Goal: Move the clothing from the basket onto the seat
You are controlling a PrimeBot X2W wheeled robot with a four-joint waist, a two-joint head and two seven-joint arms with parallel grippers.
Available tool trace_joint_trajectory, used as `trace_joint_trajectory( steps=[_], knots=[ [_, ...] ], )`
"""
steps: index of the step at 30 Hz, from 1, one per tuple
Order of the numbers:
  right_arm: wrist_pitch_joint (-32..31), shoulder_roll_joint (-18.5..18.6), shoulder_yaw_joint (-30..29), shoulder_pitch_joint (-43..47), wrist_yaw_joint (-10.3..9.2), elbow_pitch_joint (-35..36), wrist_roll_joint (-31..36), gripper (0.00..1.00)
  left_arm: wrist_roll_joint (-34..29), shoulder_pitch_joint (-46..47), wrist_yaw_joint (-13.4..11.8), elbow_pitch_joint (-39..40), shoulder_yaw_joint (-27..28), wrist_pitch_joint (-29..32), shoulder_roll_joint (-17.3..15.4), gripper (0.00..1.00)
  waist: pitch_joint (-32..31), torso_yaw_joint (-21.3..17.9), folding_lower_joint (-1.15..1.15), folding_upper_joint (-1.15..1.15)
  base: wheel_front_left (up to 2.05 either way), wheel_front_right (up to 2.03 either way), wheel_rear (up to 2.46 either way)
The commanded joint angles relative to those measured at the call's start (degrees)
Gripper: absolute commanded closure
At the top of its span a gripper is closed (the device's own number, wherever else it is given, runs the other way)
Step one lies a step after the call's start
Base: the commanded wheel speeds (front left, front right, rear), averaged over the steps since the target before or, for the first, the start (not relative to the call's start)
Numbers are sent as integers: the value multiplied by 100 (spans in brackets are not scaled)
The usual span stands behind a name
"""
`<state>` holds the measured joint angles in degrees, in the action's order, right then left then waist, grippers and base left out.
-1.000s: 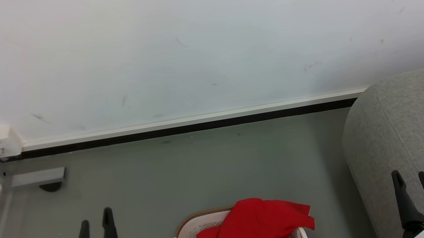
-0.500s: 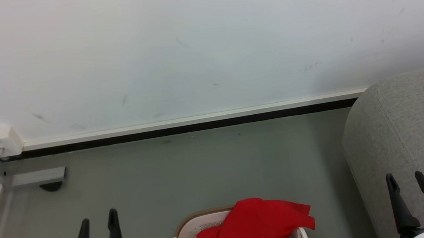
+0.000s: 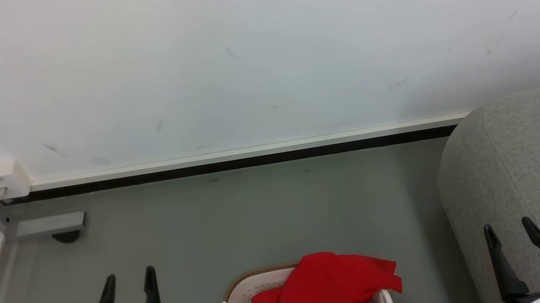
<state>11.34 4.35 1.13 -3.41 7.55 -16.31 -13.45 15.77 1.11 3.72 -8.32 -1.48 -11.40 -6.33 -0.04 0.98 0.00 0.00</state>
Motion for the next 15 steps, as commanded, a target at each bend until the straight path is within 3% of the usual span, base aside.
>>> trace_joint_trajectory(
  steps=[1, 15],
  knots=[
    [52, 59, 6, 9, -9, 16, 133, 0, -150, -43, -5, 58, -4, -46, -62, 0, 0, -1, 0, 0, 0, 0, 0],
    [216, 14, -77, 59, -10, -140, 471, 0, -764, -101, 107, -82, -62, -218, -95, 0, -5, 33, 0, 0, 0, 0, 0]
  ],
)
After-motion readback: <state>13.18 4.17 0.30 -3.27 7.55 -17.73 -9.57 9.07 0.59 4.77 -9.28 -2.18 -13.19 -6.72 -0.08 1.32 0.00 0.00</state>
